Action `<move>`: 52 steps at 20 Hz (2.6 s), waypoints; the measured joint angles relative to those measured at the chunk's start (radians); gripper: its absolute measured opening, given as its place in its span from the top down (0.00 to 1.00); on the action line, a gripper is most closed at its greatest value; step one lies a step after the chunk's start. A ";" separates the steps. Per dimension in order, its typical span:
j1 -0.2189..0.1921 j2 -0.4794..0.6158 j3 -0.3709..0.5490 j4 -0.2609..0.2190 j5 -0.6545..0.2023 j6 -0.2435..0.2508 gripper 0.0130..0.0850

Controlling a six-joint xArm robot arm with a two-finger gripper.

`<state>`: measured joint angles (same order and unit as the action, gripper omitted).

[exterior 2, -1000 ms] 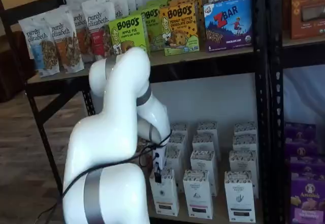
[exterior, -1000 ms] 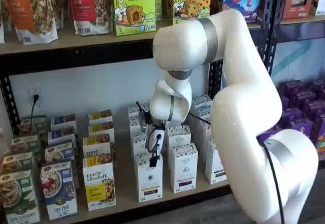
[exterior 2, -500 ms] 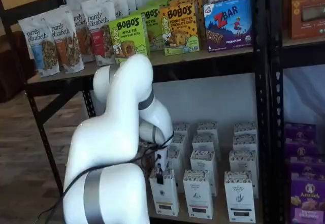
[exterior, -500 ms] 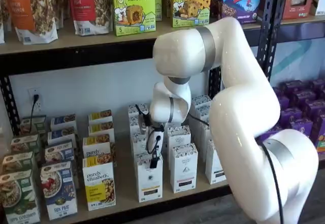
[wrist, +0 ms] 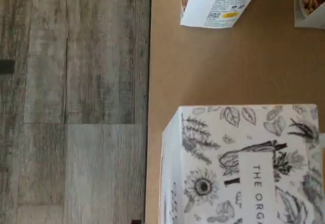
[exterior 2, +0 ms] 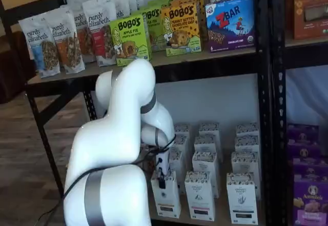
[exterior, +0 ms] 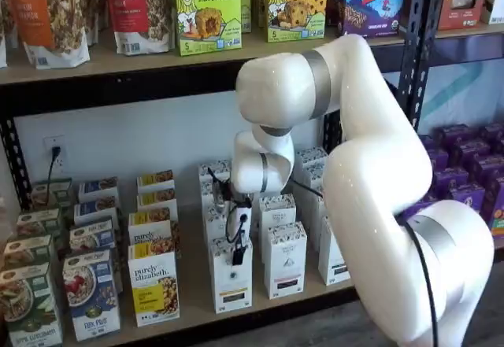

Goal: Pick up the white box with a yellow strip in the middle, on the bottom shelf, the fourth box from the left

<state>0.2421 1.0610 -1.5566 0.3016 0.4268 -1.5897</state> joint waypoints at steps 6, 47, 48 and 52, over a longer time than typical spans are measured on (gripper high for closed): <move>0.002 0.025 -0.031 -0.042 0.025 0.040 0.00; 0.010 0.041 -0.031 -0.022 0.015 0.028 0.44; 0.009 0.040 -0.030 -0.021 0.016 0.027 0.44; 0.009 0.032 -0.018 -0.014 0.010 0.020 0.50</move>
<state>0.2509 1.0929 -1.5747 0.2876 0.4372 -1.5699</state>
